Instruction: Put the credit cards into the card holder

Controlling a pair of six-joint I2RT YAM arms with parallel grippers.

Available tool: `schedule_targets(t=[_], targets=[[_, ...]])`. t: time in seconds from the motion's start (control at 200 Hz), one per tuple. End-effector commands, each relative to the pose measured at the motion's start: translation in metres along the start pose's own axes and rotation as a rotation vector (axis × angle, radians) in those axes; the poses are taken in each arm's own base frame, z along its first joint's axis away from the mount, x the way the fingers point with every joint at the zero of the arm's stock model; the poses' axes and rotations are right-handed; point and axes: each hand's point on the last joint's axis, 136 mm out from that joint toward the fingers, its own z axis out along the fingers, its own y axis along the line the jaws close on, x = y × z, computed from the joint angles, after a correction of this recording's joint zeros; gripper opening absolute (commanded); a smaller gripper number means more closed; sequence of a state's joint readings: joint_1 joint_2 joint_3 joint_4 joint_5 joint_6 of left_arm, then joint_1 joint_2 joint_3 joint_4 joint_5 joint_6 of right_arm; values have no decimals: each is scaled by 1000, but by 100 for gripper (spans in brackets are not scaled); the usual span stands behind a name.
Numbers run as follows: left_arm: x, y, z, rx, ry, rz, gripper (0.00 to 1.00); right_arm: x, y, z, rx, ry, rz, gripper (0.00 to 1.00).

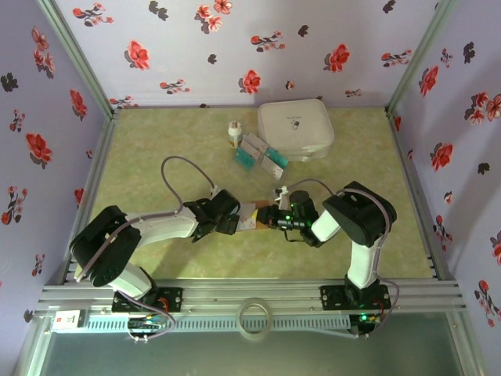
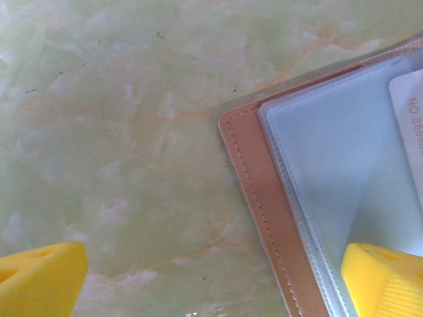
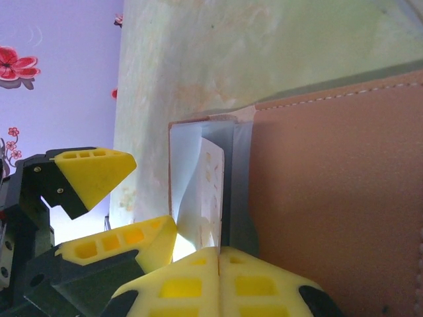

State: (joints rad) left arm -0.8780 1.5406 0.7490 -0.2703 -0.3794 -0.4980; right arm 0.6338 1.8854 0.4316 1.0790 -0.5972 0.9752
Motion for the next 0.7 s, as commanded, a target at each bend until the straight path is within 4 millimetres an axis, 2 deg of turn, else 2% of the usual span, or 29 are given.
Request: schedule_targets(t=[0.0, 0.065, 0.33, 0.445, 0.5, 0.695], targets=[[12, 8, 0, -37, 33, 19, 100, 9, -19, 3, 63, 40, 48, 17], [10, 8, -2, -35, 26, 17, 100, 8, -20, 3, 72, 36, 51, 29], [-10, 22, -17, -14, -17, -80, 100, -7, -12, -3, 146, 13, 10, 45], [-10, 32, -19, -15, -13, -125, 100, -17, -6, -6, 195, 3, -20, 50], [-8, 36, -19, -18, -7, -137, 100, -20, -4, -8, 218, 2, -32, 58], [3, 40, -15, -27, 29, -153, 100, -30, 11, -11, 260, 1, -86, 61]])
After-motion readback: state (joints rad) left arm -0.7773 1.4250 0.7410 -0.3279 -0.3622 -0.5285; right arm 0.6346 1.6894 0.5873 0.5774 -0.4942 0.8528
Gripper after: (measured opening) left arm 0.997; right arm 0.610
